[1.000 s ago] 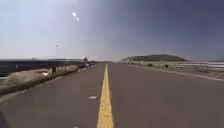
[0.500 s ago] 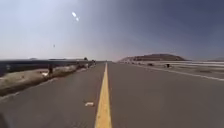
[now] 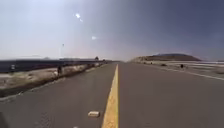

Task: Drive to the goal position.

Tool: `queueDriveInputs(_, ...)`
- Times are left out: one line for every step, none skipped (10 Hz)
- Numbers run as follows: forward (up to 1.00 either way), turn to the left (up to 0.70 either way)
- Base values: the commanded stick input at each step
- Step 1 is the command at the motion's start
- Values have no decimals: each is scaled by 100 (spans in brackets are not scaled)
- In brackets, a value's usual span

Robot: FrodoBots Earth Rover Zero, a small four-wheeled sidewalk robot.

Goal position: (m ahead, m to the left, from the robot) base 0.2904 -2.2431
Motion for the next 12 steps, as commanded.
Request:
queueDriveInputs(50,0)
queueDriveInputs(50,0)
queueDriveInputs(50,0)
queueDriveInputs(50,0)
queueDriveInputs(50,0)
queueDriveInputs(50,0)
queueDriveInputs(50,0)
queueDriveInputs(50,0)
queueDriveInputs(50,0)
queueDriveInputs(50,0)
queueDriveInputs(50,0)
queueDriveInputs(50,0)
